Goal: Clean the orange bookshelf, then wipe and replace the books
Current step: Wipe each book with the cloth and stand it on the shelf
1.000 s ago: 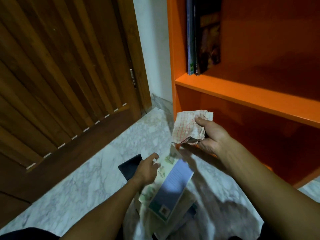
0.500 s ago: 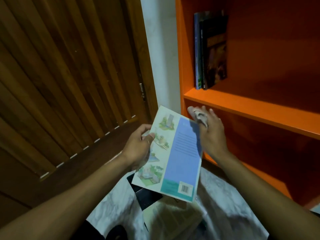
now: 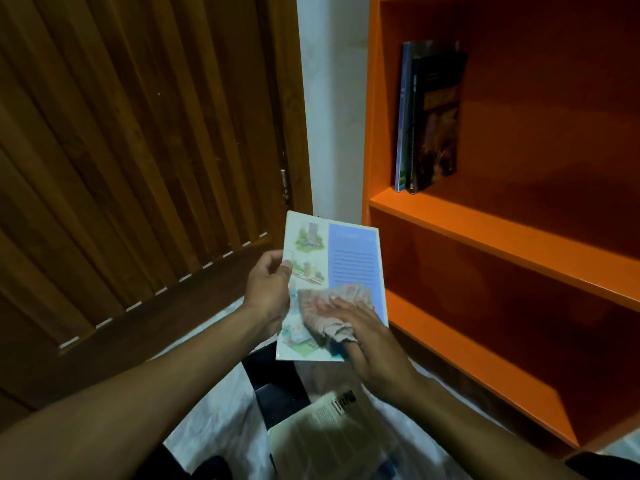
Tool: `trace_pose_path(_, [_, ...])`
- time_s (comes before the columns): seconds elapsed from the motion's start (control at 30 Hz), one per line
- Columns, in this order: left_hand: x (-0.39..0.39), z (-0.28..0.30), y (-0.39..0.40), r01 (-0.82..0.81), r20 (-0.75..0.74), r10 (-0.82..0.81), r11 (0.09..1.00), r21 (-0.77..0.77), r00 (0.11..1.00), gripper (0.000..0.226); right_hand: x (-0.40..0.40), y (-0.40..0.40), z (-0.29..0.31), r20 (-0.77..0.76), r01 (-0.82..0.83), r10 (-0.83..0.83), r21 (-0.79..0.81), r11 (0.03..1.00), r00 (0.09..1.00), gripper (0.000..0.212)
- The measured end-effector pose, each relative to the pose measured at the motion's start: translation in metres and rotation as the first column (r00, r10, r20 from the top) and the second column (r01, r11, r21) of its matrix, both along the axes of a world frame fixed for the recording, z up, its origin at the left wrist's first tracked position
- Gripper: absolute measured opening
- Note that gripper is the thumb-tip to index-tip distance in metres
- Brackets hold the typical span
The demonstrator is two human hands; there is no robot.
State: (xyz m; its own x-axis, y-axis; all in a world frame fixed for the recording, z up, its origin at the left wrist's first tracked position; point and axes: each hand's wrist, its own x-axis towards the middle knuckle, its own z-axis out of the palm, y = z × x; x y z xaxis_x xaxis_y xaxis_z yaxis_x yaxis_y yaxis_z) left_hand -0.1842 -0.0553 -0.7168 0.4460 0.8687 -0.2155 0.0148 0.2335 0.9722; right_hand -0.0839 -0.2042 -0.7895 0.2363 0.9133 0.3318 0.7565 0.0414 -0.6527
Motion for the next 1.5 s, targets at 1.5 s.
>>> trace_pose_path(1.5, [-0.04, 0.015, 0.06, -0.211, 0.195, 0.257, 0.95, -0.229, 0.946, 0.023, 0.021, 0.029, 0.003, -0.957, 0.267, -0.276, -0.29, 0.919, -0.092, 0.038])
